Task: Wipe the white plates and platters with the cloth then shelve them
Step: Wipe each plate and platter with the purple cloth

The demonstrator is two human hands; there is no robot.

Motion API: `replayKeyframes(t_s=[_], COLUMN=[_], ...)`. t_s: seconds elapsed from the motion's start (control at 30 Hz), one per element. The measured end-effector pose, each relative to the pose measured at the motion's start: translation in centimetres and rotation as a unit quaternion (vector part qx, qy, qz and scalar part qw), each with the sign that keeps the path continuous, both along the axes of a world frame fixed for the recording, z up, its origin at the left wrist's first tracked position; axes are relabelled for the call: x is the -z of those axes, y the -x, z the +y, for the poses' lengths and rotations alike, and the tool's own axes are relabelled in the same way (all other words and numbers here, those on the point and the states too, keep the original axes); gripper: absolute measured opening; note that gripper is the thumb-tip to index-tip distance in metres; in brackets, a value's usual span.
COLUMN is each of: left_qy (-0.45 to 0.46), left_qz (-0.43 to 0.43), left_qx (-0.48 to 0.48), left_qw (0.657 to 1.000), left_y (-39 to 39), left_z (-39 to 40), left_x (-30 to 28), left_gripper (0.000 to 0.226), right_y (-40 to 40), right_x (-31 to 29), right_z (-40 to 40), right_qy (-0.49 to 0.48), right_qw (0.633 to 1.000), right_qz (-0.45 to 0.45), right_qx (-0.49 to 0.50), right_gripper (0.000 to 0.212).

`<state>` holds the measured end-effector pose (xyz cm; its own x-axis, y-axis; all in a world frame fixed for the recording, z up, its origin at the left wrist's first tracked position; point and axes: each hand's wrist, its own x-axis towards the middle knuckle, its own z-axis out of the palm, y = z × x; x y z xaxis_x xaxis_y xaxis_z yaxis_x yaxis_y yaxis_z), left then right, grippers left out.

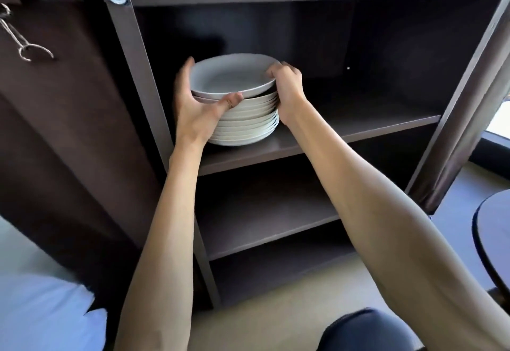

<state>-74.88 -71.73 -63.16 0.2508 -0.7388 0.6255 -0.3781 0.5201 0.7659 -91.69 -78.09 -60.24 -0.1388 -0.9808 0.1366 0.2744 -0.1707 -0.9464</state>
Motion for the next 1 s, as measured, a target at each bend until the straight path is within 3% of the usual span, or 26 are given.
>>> replayKeyframes(t_s=[0.17, 0.3, 0.53, 0.6, 0.67, 0.7, 0.8, 0.83, 0.9, 0.97, 1.0], left_qy=[-0.02, -0.055, -0.085, -0.07, -0.027, 0.017, 0.26, 0.324, 0.348, 0.283, 0.229], left_qz=[0.002, -0.017, -0.06, -0.066, -0.058, -0.045, 0.016, 0.048, 0.108, 0.123, 0.107], left_qx=[-0.009, -0.018, -0.054, -0.068, -0.09, -0.109, -0.143, -0.116, -0.012, 0.117, 0.184], left_qw=[1.0, 0.998, 0.993, 0.993, 0.994, 0.993, 0.955, 0.938, 0.931, 0.944, 0.95], left_y=[-0.2, -0.4, 0.2, 0.8, 1.7, 2.3, 5.9, 8.3, 14.5, 21.9, 26.1], left_z=[-0.4, -0.5, 0.2, 0.5, 1.1, 1.6, 2.2, 2.3, 3.5, 5.9, 7.5], left_x=[0.4, 0.7, 0.3, 0.5, 0.9, 1.1, 2.5, 3.2, 4.4, 6.2, 7.4], left_gripper=[0.105, 0.105, 0.098, 0.093, 0.085, 0.078, 0.043, 0.033, 0.018, 0.017, 0.016], right_y=[-0.3, -0.2, 0.4, 0.7, 1.3, 1.8, 5.8, 8.3, 13.6, 19.6, 23.3], right_x=[0.9, 1.2, 1.8, 1.6, 1.5, 1.4, 1.8, 2.4, 4.0, 5.9, 6.9], right_z=[-0.7, -0.9, -0.8, -0.8, -0.5, -0.1, 2.3, 3.5, 6.3, 9.7, 11.9], right_qy=[0.004, 0.008, 0.016, 0.012, 0.004, 0.006, 0.048, 0.069, 0.108, 0.115, 0.086], right_qw=[1.0, 1.0, 0.998, 0.997, 0.994, 0.992, 0.982, 0.977, 0.967, 0.934, 0.896], right_qz=[0.007, 0.025, 0.052, 0.079, 0.112, 0.125, 0.179, 0.19, 0.182, 0.216, 0.269], right_qx=[0.011, 0.016, -0.014, -0.021, -0.014, -0.012, 0.039, 0.072, 0.14, 0.26, 0.344], right_gripper=[0.004, 0.004, 0.019, 0.039, 0.058, 0.056, 0.023, 0.015, 0.015, 0.019, 0.02])
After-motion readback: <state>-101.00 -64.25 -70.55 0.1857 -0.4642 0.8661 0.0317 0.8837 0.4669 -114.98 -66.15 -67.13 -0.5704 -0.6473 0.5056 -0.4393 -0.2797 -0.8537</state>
